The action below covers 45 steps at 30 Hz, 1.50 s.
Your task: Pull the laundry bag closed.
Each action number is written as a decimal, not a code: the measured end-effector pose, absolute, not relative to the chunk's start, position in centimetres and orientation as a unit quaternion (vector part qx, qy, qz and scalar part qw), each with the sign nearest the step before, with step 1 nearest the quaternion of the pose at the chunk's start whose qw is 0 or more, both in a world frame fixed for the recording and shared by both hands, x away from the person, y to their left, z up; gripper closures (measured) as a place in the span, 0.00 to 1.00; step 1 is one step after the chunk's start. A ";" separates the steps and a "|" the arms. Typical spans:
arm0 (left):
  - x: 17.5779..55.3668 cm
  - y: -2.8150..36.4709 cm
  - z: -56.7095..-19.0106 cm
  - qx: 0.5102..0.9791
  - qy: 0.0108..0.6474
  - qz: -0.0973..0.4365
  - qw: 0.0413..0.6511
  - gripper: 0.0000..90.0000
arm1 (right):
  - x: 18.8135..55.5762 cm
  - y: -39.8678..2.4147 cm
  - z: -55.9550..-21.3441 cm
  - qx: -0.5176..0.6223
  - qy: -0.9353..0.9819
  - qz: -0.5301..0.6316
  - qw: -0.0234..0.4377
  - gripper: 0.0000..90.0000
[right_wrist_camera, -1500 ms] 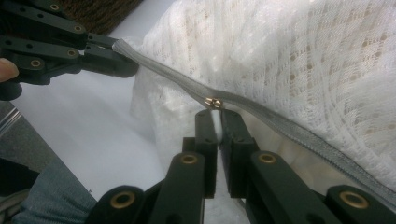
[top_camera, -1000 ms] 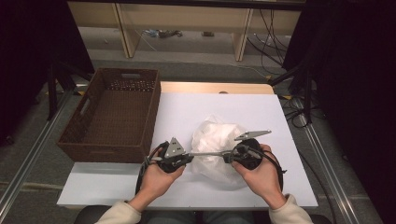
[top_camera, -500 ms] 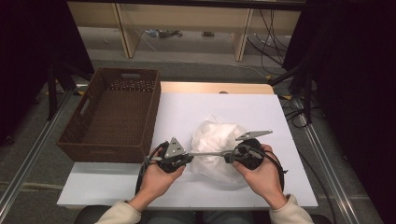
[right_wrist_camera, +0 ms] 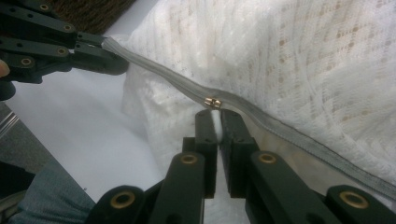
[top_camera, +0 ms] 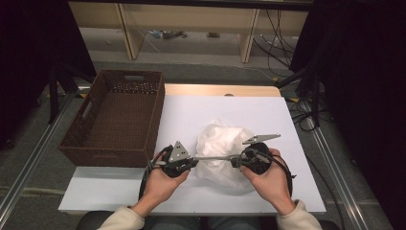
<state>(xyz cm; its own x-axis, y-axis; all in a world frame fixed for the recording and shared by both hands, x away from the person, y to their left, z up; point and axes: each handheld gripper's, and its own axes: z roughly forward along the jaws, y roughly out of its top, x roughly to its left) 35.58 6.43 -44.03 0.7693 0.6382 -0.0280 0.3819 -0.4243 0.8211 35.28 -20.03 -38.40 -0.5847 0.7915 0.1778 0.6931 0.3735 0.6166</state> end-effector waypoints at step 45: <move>35.6 6.5 -44.1 0.829 0.308 0.152 0.441 0.97 | 35.2 -21.1 -38.3 0.462 0.821 0.327 0.072 0.96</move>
<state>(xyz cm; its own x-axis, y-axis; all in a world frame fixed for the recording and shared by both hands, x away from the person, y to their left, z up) 35.60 6.47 -44.11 0.7641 0.6448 -0.0205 0.3768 -0.4203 0.8254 35.22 -21.09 -38.30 -0.5627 0.8060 0.1835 0.7115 0.3592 0.6040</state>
